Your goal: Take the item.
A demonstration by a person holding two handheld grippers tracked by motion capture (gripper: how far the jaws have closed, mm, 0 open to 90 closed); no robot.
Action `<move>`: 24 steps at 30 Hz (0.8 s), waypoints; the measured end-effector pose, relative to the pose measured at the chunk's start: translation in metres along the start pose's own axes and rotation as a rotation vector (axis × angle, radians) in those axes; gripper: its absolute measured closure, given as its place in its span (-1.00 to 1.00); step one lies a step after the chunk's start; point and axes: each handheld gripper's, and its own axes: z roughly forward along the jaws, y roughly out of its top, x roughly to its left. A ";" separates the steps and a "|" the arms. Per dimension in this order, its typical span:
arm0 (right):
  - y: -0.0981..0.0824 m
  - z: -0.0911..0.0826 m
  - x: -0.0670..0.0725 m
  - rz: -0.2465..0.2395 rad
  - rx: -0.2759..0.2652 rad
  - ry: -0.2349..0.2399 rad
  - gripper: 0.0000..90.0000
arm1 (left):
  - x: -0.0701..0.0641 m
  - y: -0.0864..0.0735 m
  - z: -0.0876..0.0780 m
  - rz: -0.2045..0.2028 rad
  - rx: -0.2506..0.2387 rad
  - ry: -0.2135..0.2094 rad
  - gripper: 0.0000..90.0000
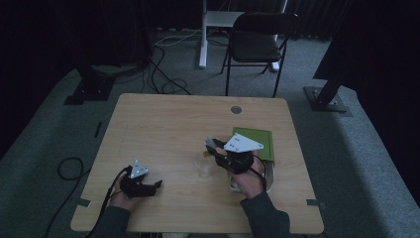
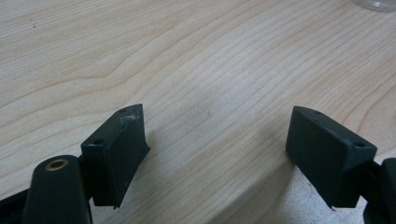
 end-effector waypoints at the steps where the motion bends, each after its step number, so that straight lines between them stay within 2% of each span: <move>1: 0.000 0.001 0.000 0.003 0.001 0.000 0.51 | 0.000 0.000 0.000 0.000 0.000 0.000 -0.53; 20: -0.003 0.015 -0.005 0.046 0.018 0.007 0.51 | 0.000 0.000 0.000 0.000 0.000 0.000 -0.53; 24: -0.006 0.019 -0.005 0.045 0.037 0.007 0.51 | 0.000 0.000 0.000 0.002 0.000 0.001 -0.53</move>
